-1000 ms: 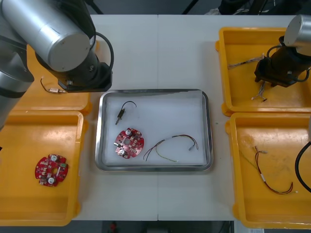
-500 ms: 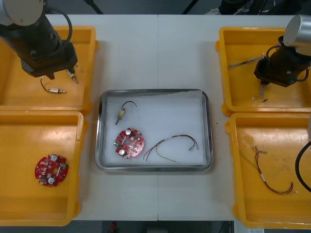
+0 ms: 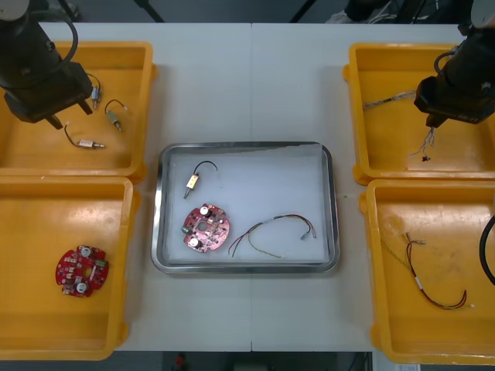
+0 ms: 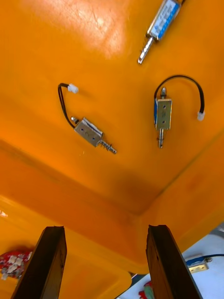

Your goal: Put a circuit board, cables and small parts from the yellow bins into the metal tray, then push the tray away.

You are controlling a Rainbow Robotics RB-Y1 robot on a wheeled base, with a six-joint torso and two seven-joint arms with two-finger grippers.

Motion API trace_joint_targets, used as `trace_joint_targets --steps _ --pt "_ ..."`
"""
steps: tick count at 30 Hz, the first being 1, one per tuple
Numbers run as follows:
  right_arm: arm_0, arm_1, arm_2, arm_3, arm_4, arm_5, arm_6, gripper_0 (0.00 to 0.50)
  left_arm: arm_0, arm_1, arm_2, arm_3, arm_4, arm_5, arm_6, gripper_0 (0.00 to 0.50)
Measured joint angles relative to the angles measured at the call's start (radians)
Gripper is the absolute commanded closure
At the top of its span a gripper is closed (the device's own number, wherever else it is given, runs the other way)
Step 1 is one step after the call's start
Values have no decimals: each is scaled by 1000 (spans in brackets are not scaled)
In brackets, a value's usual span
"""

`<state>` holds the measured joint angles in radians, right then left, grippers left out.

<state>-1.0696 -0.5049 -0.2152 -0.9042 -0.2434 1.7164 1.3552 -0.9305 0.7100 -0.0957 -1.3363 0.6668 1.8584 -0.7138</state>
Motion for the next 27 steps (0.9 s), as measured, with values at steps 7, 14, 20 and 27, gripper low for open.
trace_joint_targets --steps 7,14,20,27 --pt "16 -4 0 -263 -7 191 0 500 0 0 14 112 -18 -113 47 0" --pt "32 -20 3 -442 -109 196 0 500 0 0 5 227 -31 -226 46 0" --pt "54 -45 62 -608 -191 198 106 500 0 0 -46 304 -32 -321 46 0" --pt "95 -77 206 -793 -317 200 218 500 0 0 -98 381 -18 -407 46 0"
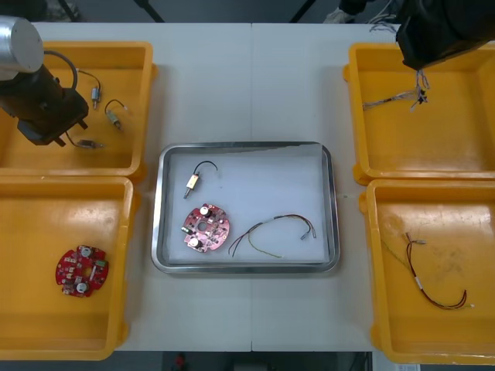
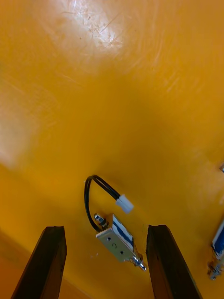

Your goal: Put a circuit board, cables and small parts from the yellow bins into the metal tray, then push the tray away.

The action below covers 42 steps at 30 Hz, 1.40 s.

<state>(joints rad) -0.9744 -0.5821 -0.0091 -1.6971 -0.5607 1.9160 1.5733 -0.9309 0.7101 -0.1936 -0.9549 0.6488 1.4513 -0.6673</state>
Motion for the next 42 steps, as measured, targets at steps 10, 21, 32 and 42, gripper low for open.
trace_joint_targets --steps 10,21,32,42 --pt "20 -4 174 -187 -192 0 139 500 7 0 -1 13 46 -31 0 0" --pt "21 32 445 -252 -162 0 294 500 46 0 -2 13 74 -62 0 0" --pt "31 124 664 -116 -45 -209 305 500 68 -1 -2 13 86 -82 0 0" --pt "32 136 818 11 14 -364 305 500 68 -1 -13 12 99 -95 0 354"
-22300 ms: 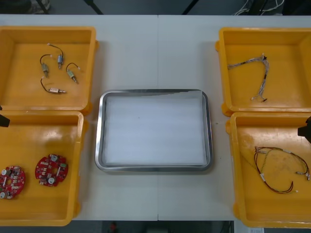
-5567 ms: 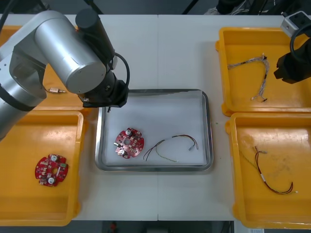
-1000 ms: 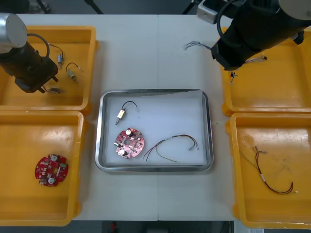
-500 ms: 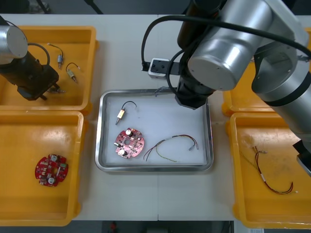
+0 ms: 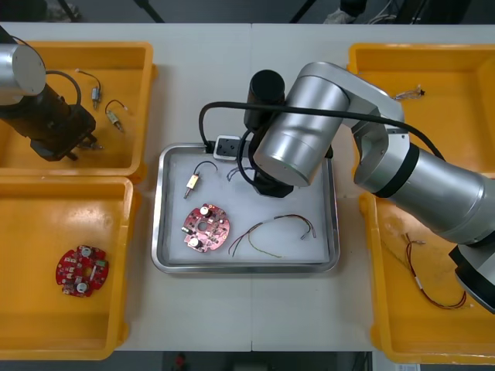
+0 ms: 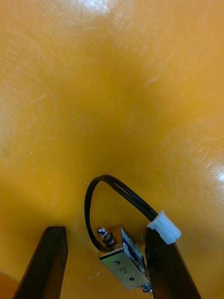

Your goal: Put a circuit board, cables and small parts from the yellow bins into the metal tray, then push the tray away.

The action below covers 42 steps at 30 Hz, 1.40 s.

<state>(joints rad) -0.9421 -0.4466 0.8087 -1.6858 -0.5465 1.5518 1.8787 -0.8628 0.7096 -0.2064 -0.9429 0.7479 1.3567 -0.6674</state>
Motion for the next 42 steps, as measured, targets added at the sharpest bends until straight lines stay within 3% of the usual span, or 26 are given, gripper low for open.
trace_joint_targets --steps 1,7,9,10,11,12,13,19,29,36,42 --pt "0 0 13 12 1 -13 0 500 0 0 -1 0 1 0 0 500" --pt "0 7 57 59 16 -48 0 500 0 1 -23 -4 2 -18 0 500" --pt "0 12 57 72 17 -55 0 455 0 1 -26 -6 2 -21 0 500" --pt "0 13 57 77 17 -56 0 301 0 1 -26 -7 3 -21 0 500" --pt "0 14 57 82 17 -56 0 301 0 1 -26 -8 3 -21 0 500" --pt "0 16 57 87 17 -56 1 55 0 1 -27 -8 3 -21 0 500" --pt "0 17 57 89 18 -56 1 0 0 1 -27 -8 3 -21 0 500" --pt "0 18 57 87 24 -35 6 0 0 2 -27 -9 3 -21 0 500" --pt "0 23 -8 -17 32 162 6 0 0 9 -8 -53 2 20 0 500" --pt "34 81 -265 -84 -8 351 6 0 0 41 33 -157 0 130 0 500" --pt "113 109 -485 -224 3 362 3 0 0 68 70 -248 -6 233 0 500"
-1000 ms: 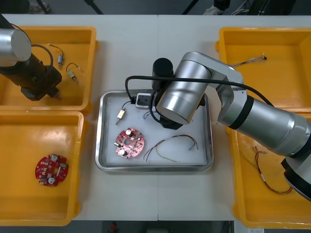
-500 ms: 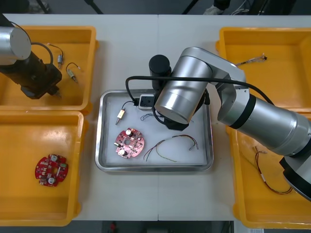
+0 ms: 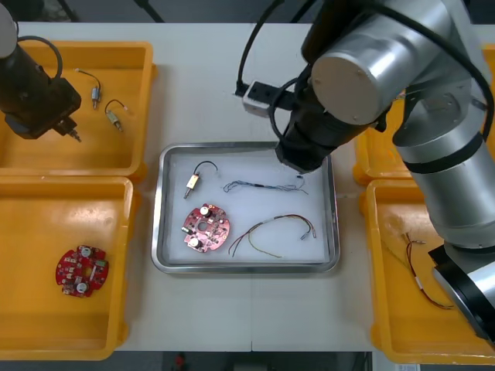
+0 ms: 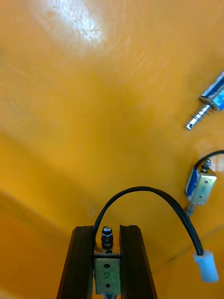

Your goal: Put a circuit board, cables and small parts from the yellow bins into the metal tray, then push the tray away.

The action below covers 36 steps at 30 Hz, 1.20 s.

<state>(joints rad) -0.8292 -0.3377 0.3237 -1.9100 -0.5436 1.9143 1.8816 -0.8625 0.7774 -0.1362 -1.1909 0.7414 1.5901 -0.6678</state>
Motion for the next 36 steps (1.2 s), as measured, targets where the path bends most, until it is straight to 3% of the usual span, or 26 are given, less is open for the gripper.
trace_joint_targets --steps 3,8,11,12,13,16,18,19,29,34,35,36 --pt "26 0 -44 -75 36 2 -41 0 0 7 2 -62 -3 60 0 500" --pt "80 0 -89 -210 93 2 -233 0 0 8 2 -199 0 183 0 500" --pt "137 -2 -128 -277 118 2 -263 0 0 8 2 -293 32 240 0 500" --pt "159 -3 -143 -295 125 2 -271 28 0 8 2 -325 47 257 0 500" --pt "178 -4 -158 -308 130 2 -286 90 0 8 2 -356 61 272 0 500" --pt "224 -9 -202 -335 150 2 -371 348 0 8 1 -442 112 304 0 500" --pt "241 -11 -233 -341 161 2 -429 446 0 8 -10 -483 140 312 0 500" --pt "246 -12 -248 -342 163 2 -447 456 -1 8 -20 -500 149 314 0 500" --pt "371 -53 -445 -429 159 3 -456 458 -67 -41 -202 -537 168 314 0 500" --pt "474 -99 -547 -466 91 3 -456 457 -107 -102 -275 -537 167 297 0 500" --pt "490 -109 -566 -469 74 3 -456 429 -111 -113 -286 -537 165 291 1 500" --pt "506 -118 -586 -471 60 3 -456 363 -113 -123 -297 -537 164 284 1 500"
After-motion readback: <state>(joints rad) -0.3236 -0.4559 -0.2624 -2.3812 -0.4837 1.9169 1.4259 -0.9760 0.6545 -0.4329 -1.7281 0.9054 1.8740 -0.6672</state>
